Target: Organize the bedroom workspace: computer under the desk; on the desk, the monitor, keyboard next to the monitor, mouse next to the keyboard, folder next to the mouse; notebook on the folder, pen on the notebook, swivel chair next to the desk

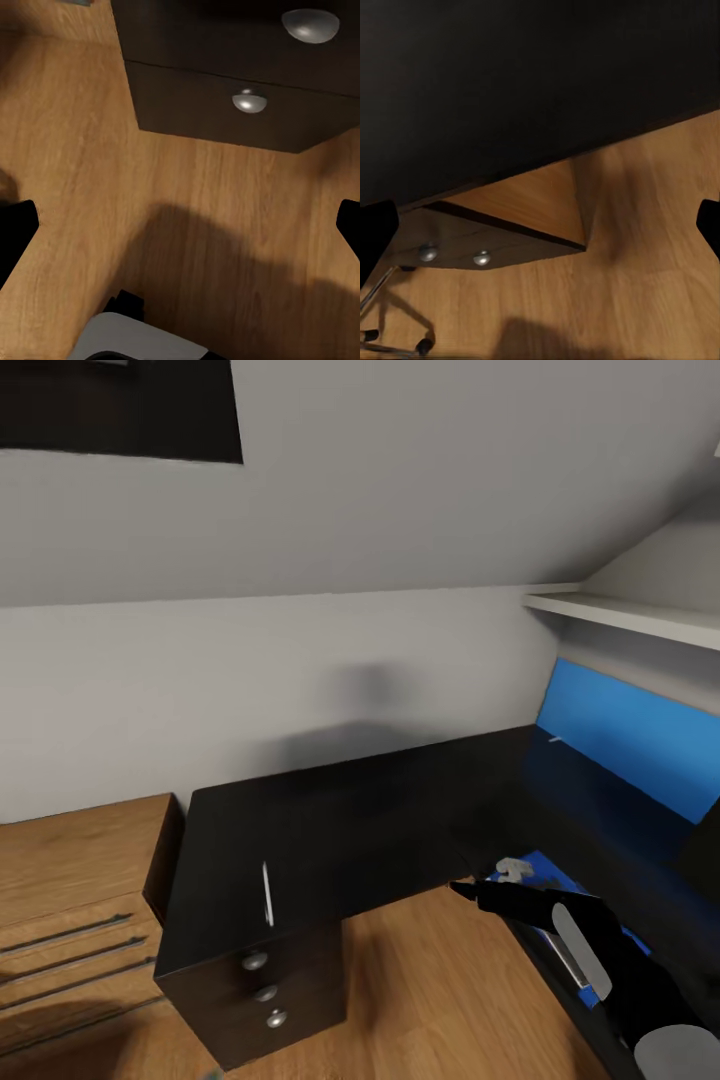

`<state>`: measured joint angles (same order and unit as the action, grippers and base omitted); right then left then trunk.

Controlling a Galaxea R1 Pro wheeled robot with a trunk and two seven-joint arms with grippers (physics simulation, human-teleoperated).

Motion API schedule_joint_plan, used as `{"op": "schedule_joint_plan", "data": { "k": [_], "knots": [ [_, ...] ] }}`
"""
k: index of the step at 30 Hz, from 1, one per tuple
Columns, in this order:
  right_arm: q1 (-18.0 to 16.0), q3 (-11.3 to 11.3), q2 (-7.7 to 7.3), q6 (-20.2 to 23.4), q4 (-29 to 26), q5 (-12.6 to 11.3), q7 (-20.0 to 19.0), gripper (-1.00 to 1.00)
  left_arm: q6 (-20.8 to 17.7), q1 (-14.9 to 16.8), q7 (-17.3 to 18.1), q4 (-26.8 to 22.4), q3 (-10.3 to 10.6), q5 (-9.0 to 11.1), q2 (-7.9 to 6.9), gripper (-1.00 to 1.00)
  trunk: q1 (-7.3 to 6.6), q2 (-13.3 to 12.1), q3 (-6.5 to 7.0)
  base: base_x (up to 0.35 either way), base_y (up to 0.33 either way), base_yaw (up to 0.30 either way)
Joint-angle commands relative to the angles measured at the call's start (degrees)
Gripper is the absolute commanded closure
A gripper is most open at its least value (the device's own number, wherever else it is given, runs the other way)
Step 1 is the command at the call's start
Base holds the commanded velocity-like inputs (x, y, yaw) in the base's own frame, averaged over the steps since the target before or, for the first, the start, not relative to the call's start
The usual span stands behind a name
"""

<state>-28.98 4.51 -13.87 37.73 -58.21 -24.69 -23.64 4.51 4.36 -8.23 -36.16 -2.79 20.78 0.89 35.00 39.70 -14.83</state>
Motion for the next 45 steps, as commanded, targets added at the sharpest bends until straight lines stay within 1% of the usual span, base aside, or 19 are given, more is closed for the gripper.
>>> {"op": "schedule_joint_plan", "data": {
  "k": [1, 10, 26, 35, 45],
  "knots": [
    [-0.02, 0.06, 0.06, 0.24, -0.06, -0.16, -0.01, -1.00, 0.29, 0.04, -0.04, 0.01, -0.02, 0.57, 0.03, -1.00, 0.01, 0.07, -0.11, 0.000, 0.000, 0.262],
    [-0.02, 0.06, 0.72, 0.24, -0.06, -0.03, 0.07, -1.00, 0.52, 0.04, -0.04, 0.03, -0.02, 0.58, 0.00, -1.00, 0.01, 0.07, -0.34, 0.000, 0.000, 0.263],
    [-0.02, 0.06, 0.93, 0.24, -0.06, 0.08, 0.05, -1.00, 0.58, 0.04, -0.04, 0.03, -0.02, 0.58, -0.01, -1.00, 0.01, 0.07, -0.75, 0.000, 0.000, 0.264],
    [0.01, 0.06, 1.62, 0.24, -0.06, 0.14, 0.08, -1.00, 0.58, 0.04, -0.04, 0.03, -0.02, 0.56, 0.07, -1.00, 0.01, 0.07, -0.98, 0.000, 0.000, 0.264],
    [0.06, 0.06, 1.81, 0.19, -0.06, 0.22, 0.08, -1.00, 0.58, 0.04, -0.04, 0.03, -0.02, 0.57, 0.06, -1.00, 0.01, 0.07, -1.23, 0.000, 0.000, 0.264]
  ]
}}
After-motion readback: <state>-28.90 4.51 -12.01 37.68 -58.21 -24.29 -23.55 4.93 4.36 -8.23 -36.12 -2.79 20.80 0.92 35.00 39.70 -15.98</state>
